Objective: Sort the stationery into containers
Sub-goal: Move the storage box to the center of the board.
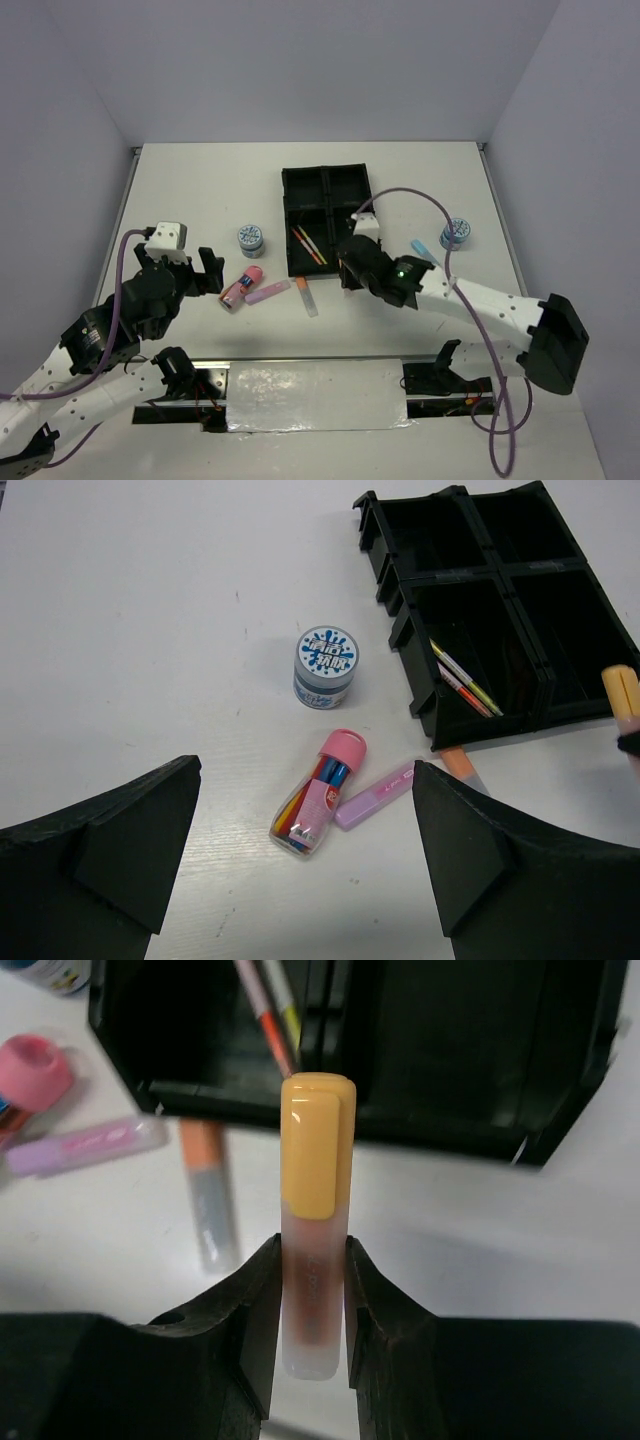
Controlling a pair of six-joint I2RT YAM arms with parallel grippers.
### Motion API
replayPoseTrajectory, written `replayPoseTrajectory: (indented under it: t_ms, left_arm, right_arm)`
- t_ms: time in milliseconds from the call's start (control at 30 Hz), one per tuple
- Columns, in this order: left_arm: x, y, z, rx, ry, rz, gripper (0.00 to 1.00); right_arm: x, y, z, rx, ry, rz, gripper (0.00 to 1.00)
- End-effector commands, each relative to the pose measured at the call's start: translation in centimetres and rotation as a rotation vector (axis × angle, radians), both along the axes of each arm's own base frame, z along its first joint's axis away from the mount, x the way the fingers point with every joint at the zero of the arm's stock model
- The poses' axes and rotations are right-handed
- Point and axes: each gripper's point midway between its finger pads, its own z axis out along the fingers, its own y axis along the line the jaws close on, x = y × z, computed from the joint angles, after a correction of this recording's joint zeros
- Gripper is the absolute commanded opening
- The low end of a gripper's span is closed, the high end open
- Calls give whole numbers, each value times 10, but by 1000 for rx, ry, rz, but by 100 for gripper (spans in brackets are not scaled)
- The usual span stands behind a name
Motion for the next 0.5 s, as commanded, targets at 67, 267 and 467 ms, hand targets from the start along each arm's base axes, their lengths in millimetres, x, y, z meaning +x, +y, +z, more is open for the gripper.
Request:
replayPoseTrajectory:
  t_ms: [67,267,467]
  left_arm:
    - [2,4,9,-22,-27,27,99]
    - [1,6,11,-28,-33,29,99]
    - [0,5,12,-37,-41,21,99]
  right_arm:
    - [75,-16,17,-248,-160,194,0]
    - [121,-16,12,-239,-143,230,0]
    - [149,-10,-18,-271,-108,234,3]
